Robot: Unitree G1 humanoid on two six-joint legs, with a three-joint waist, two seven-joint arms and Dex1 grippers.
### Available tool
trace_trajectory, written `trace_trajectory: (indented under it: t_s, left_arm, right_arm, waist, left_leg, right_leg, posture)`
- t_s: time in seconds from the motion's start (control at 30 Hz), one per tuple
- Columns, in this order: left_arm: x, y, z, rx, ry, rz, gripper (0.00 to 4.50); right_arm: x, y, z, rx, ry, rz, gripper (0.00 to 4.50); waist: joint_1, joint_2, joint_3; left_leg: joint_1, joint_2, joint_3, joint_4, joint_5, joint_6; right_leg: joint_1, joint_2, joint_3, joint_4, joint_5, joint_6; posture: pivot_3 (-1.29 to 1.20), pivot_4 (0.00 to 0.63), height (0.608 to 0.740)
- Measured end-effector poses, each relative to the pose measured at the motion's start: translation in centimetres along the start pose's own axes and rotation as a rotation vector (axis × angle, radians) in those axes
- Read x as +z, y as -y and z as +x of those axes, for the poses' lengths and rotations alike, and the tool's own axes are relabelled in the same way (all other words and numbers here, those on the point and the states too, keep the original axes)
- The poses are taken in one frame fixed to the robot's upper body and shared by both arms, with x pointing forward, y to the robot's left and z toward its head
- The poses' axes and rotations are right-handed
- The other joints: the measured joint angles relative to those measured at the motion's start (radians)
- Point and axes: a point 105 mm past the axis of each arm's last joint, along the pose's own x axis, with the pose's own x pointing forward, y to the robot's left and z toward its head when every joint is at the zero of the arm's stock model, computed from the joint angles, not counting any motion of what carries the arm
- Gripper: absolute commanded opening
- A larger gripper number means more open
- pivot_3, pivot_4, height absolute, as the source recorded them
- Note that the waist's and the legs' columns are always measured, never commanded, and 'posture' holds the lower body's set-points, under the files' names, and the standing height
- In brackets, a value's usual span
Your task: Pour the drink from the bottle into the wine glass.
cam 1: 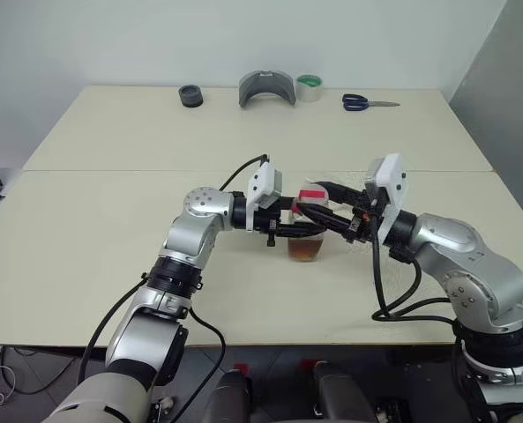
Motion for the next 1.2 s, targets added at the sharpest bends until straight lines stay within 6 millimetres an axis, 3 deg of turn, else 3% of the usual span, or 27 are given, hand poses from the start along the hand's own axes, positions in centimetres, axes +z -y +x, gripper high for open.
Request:
trace_trajectory:
  t_s: [0.53,0.9,1.2]
  left_arm:
    - [0.7,0.4,0.4,-0.023,0.01,0.034,1.79]
    - [0.2,0.4,0.2,0.001,0.011,0.017,1.78]
    - [0.5,0.5,0.3,-0.004,0.022,0.023,1.78]
  right_arm:
    - [0.7,-0.3,-0.8,0.046,-0.022,-0.126,1.86]
    - [0.8,-0.5,-0.5,0.036,-0.063,-0.305,1.82]
    - [1.2,-0.6,-0.7,0.021,0.004,-0.114,1.78]
  waist:
    - [0.0,0.0,0.0]
    - [0.001,0.0,0.0]
    - [0.001,0.0,0.0]
  left_leg:
    - [0.0,0.0,0.0,0.0,0.0,0.0]
    - [0.0,0.0,0.0,0.0,0.0,0.0]
    - [0.0,0.0,0.0,0.0,0.0,0.0]
  right_leg:
    - [0.0,0.0,0.0,0.0,0.0,0.0]
    - [0.0,0.0,0.0,0.0,0.0,0.0]
    - [0.0,0.0,0.0,0.0,0.0,0.0]
  posture:
    - [0.0,0.15,0.74]
    - [0.0,0.15,0.74]
    - [0.0,0.15,0.74]
